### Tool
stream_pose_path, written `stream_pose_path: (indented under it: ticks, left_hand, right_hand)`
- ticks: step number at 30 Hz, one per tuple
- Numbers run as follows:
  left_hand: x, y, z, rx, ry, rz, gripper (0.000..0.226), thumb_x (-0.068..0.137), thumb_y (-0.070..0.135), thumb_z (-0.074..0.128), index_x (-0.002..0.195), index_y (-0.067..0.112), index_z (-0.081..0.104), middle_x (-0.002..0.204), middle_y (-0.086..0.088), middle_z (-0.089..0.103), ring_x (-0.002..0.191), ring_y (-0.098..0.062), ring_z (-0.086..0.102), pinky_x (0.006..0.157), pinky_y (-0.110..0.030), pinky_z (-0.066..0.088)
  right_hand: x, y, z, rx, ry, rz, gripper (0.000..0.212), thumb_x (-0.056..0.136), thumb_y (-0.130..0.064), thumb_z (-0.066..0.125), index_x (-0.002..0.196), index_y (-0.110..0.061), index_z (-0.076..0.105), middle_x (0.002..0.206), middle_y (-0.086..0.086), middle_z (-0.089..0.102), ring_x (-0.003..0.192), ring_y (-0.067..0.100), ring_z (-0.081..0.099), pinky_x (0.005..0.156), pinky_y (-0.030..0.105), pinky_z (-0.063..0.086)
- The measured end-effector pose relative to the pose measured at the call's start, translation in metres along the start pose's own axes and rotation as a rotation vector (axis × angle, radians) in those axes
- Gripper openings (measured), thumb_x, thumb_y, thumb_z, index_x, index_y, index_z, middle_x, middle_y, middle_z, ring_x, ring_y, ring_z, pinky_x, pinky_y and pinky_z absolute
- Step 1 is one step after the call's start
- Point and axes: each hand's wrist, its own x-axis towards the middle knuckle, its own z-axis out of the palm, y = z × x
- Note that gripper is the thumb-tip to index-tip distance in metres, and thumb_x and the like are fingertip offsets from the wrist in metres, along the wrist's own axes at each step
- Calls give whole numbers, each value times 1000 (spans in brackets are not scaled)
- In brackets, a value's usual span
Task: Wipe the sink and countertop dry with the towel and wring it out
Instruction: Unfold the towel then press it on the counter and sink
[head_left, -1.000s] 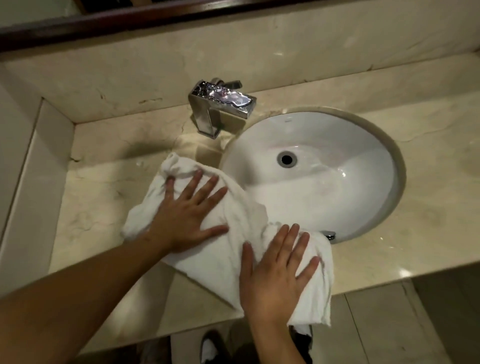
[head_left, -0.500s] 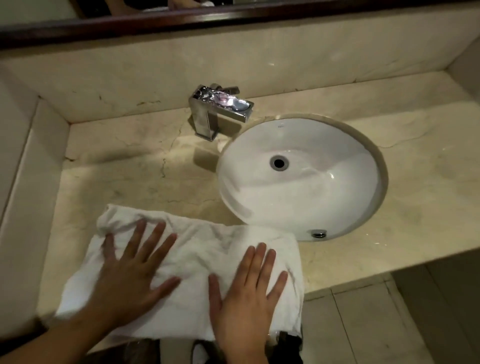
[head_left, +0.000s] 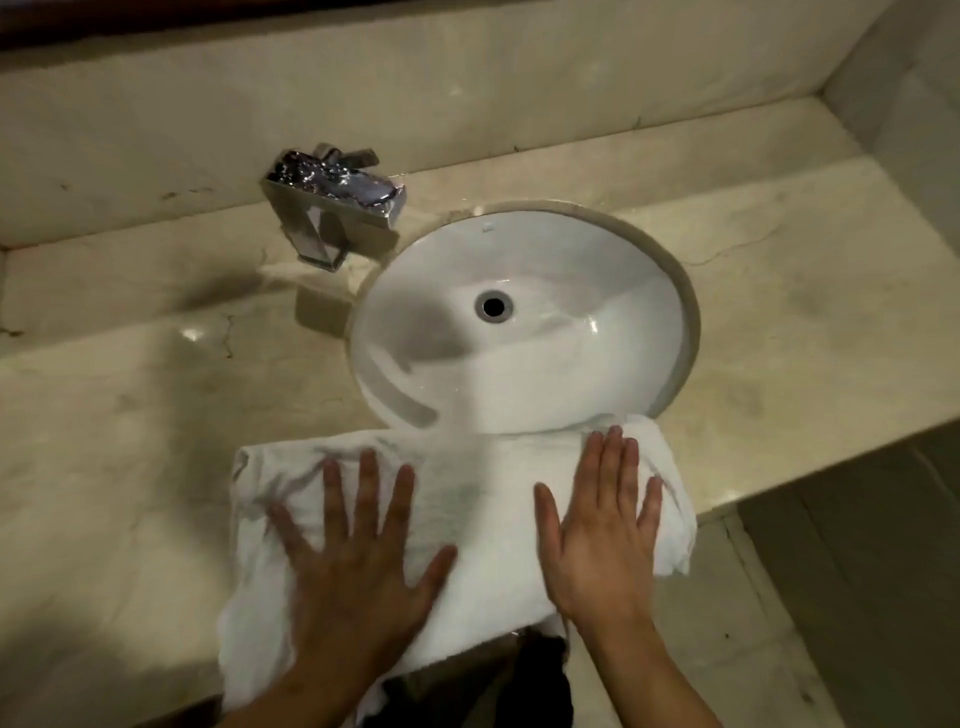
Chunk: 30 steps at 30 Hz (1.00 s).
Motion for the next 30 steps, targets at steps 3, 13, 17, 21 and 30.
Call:
stream_pose_path:
  ticks: [3,13,17,21,30]
  left_hand:
    - [10,57,-2,-59,5,-10,87,88,73,44,156,19,41,169,-16,23,154,-47,21,110,-84,8]
    - [59,250,-18,-209,-159,-11,83,98,71,31,163,21,21,172,-14,4,158,-43,3,112,-81,4]
    - [84,321,-23,-173,-224,47,82,100,71,15,164,22,-3,171,-10,-15,157,-41,-16,114,-78,-4]
    - [95,331,-19,-216,-172,70,83,100,68,30,164,16,18,172,-12,9,159,-33,5,122,-69,6]
    - [106,335,-14,-128,-138,202,87,99,67,31,162,8,23,170,-18,16,158,-35,14,123,-65,16]
  right_hand:
    - [27,52,-10,-11,-7,-22,78,104,-60,14,164,-11,7,172,6,5,159,19,-3,127,54,8]
    - [124,233,-57,-69,-95,-47,79,100,-68,0,163,-22,-10,171,-1,-14,157,14,-15,128,48,-3]
    - [169,297,-76,-102,-142,-23,82,97,-69,-3,162,-22,-13,171,-1,-17,156,13,-19,128,47,-6]
    - [181,284,-83,-22,-211,116,85,95,-65,3,162,-14,-14,170,5,-18,156,17,-20,126,50,-11]
    - [173,268,-71,-31,-14,290,85,99,-72,6,164,-18,-4,172,7,-9,159,24,-9,126,56,-3]
